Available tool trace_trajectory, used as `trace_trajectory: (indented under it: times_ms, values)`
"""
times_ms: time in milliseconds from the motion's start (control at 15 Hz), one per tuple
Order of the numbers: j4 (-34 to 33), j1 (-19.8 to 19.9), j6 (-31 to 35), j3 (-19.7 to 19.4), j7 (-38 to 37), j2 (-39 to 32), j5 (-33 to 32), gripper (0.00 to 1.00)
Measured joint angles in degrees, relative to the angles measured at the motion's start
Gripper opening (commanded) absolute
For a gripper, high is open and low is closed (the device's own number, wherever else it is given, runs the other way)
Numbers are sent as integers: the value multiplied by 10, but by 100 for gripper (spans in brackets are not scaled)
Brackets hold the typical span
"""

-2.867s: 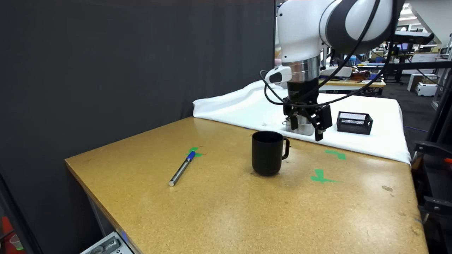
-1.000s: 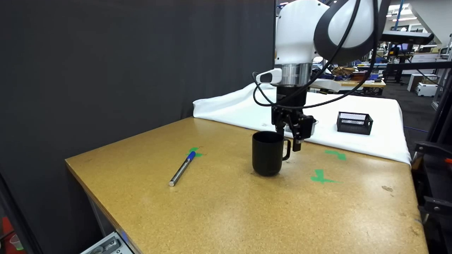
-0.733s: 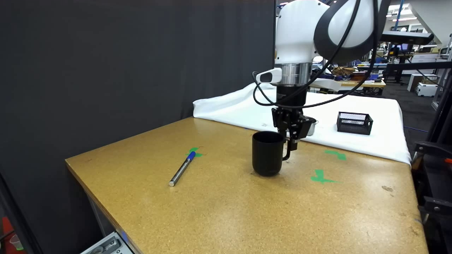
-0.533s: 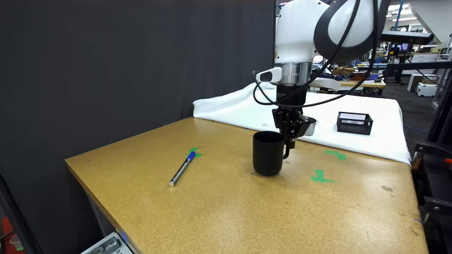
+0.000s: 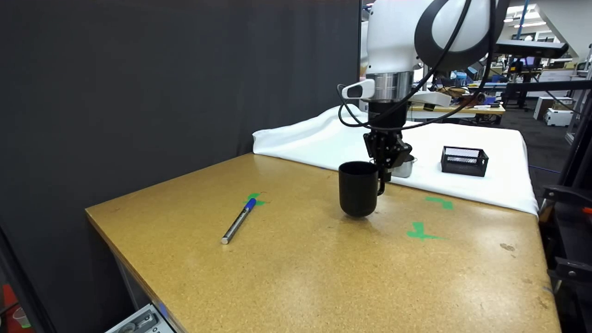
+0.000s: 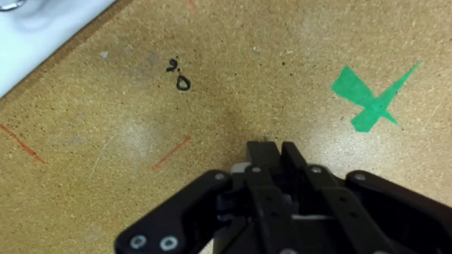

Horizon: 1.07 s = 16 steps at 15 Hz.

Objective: Place the cup close to the sheet

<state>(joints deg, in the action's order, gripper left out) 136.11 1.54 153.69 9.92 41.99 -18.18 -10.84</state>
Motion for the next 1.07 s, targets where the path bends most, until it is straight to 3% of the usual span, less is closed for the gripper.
trace_trajectory:
  times_ms: [467,1067]
  values:
    - [-22,17,-43,-45,70,56,2,5]
    - [-194,43,-79,-58,225,-32,31,5]
